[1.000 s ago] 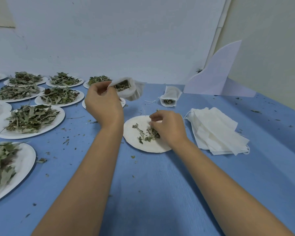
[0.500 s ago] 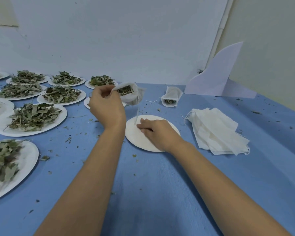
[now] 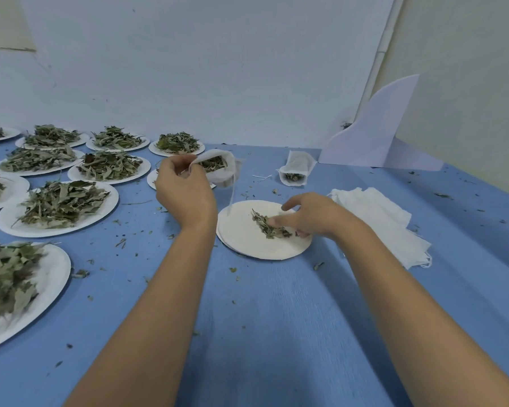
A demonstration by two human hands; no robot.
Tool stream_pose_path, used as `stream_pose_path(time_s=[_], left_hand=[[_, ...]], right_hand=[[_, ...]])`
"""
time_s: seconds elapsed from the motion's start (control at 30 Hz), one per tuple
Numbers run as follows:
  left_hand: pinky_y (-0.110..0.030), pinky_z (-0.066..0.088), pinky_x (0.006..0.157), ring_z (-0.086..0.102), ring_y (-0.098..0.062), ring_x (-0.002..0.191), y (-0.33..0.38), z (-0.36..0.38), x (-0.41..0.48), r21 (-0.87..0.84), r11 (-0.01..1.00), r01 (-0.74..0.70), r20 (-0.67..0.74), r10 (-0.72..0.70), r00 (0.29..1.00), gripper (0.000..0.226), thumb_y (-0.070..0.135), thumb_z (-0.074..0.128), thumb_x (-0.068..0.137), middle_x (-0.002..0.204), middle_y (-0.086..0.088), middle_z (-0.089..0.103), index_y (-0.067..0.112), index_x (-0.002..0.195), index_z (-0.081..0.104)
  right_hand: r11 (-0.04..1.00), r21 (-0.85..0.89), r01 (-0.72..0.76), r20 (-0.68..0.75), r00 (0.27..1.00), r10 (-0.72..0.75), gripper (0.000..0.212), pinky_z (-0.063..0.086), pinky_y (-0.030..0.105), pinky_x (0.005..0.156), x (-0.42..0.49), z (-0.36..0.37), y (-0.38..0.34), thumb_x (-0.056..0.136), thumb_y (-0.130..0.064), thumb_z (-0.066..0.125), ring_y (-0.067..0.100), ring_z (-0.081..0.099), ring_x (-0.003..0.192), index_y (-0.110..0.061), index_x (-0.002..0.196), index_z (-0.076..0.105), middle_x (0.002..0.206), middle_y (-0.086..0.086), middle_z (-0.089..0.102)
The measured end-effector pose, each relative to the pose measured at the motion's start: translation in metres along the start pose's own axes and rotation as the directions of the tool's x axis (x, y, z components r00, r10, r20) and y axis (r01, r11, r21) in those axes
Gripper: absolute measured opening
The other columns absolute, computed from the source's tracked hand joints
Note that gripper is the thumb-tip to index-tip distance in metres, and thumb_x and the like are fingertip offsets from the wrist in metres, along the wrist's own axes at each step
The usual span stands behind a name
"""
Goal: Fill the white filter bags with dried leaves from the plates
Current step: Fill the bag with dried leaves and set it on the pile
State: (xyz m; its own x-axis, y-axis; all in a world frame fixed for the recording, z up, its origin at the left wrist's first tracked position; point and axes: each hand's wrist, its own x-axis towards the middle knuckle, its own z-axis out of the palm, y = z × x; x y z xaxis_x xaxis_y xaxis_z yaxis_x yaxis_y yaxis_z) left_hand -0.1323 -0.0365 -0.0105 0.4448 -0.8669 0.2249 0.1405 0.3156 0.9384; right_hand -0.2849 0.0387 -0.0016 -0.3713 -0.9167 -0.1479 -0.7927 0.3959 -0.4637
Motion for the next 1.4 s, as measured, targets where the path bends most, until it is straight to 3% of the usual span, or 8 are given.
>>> stream_pose_path(time_s=[0.13, 0.27, 0.43, 0.57, 0.73, 0.9, 1.2, 1.4], left_hand=[[-0.004, 0.042, 0.059, 0.051, 0.015, 0.063, -0.001, -0.001, -0.001, 0.01, 1.0, -0.003, 0.017, 0.003, 1.0, 0.013, 0.002, 0.056, 0.087, 0.08, 0.012, 0.056, 0.009, 0.095, 0.065], [-0.005, 0.043, 0.059, 0.054, 0.001, 0.07, -0.001, -0.001, -0.001, 0.027, 1.0, 0.002, 0.023, -0.003, 1.0, 0.012, 0.003, 0.057, 0.087, 0.077, 0.016, 0.055, 0.011, 0.092, 0.064], [-0.004, 0.042, 0.058, 0.052, 0.008, 0.065, -0.001, -0.002, -0.002, 0.02, 1.0, 0.007, 0.029, -0.008, 1.0, 0.012, 0.003, 0.057, 0.087, 0.077, 0.016, 0.055, 0.014, 0.089, 0.062], [-0.003, 0.042, 0.058, 0.052, 0.01, 0.063, -0.001, -0.002, -0.001, 0.009, 1.0, 0.01, 0.026, -0.011, 1.0, 0.012, 0.003, 0.057, 0.087, 0.078, 0.015, 0.055, 0.014, 0.089, 0.061], [-0.003, 0.042, 0.058, 0.052, 0.004, 0.068, -0.003, -0.002, 0.0, 0.02, 1.0, 0.006, 0.013, -0.006, 1.0, 0.012, 0.003, 0.058, 0.087, 0.077, 0.016, 0.055, 0.015, 0.088, 0.061], [-0.004, 0.043, 0.058, 0.053, 0.002, 0.07, -0.004, -0.003, 0.002, 0.017, 1.0, 0.006, 0.007, -0.006, 1.0, 0.013, 0.003, 0.059, 0.086, 0.077, 0.015, 0.056, 0.015, 0.087, 0.061], [-0.007, 0.044, 0.057, 0.058, -0.009, 0.078, -0.009, -0.003, 0.002, 0.064, 0.998, -0.011, 0.016, 0.01, 1.0, 0.011, 0.005, 0.06, 0.087, 0.079, 0.01, 0.058, 0.017, 0.088, 0.061], [-0.008, 0.044, 0.057, 0.057, -0.009, 0.079, -0.01, -0.003, 0.003, 0.086, 0.996, -0.006, 0.015, 0.005, 1.0, 0.011, 0.006, 0.06, 0.087, 0.078, 0.012, 0.057, 0.017, 0.088, 0.061]], right_hand=[[1.0, -0.003, -0.005, 0.076, 0.997, 0.005, 0.055, 0.049, 0.029, 0.088, 0.0, 0.005, -0.002, 0.073, -0.03, 0.08, 0.015, 0.062, 0.094, -0.019, 0.123, 0.059, 0.106, 0.001, 0.066], [0.984, 0.172, 0.046, 0.025, 0.998, -0.051, 0.049, 0.045, 0.018, 0.065, 0.005, 0.014, -0.006, 0.074, -0.016, 0.08, 0.014, 0.061, 0.089, -0.018, 0.119, 0.06, 0.109, 0.0, 0.065], [0.792, 0.604, 0.089, -0.033, 0.996, -0.087, 0.029, 0.052, 0.038, 0.094, 0.008, 0.02, -0.005, 0.082, -0.001, 0.068, 0.019, 0.066, 0.084, -0.007, 0.11, 0.063, 0.081, -0.001, 0.064], [0.938, 0.13, 0.321, -0.232, 0.93, -0.286, 0.039, 0.039, 0.025, 0.097, 0.007, 0.023, -0.002, 0.088, -0.025, 0.064, 0.014, 0.053, 0.113, -0.019, 0.126, 0.059, 0.122, -0.002, 0.058], [0.85, -0.104, 0.516, 0.121, 0.855, -0.504, 0.043, 0.011, 0.02, 0.107, 0.01, 0.04, -0.006, 0.104, -0.027, 0.034, 0.012, 0.012, 0.146, -0.021, 0.146, 0.035, 0.16, -0.005, 0.011], [0.809, -0.3, 0.506, 0.128, 0.861, -0.491, 0.032, 0.033, 0.036, 0.096, 0.009, 0.045, -0.006, 0.104, -0.018, 0.031, 0.032, 0.05, 0.114, -0.005, 0.125, 0.05, 0.142, 0.003, 0.044], [0.809, -0.443, 0.386, -0.136, 0.863, -0.487, 0.032, 0.038, 0.029, 0.073, 0.011, 0.054, -0.013, 0.094, -0.007, 0.042, 0.024, 0.053, 0.092, -0.016, 0.111, 0.068, 0.107, 0.006, 0.068], [0.883, -0.26, 0.392, -0.19, 0.875, -0.444, 0.03, 0.048, 0.039, 0.075, -0.001, 0.056, -0.011, 0.092, -0.018, 0.043, 0.026, 0.055, 0.079, -0.003, 0.091, 0.068, 0.088, 0.012, 0.068]])
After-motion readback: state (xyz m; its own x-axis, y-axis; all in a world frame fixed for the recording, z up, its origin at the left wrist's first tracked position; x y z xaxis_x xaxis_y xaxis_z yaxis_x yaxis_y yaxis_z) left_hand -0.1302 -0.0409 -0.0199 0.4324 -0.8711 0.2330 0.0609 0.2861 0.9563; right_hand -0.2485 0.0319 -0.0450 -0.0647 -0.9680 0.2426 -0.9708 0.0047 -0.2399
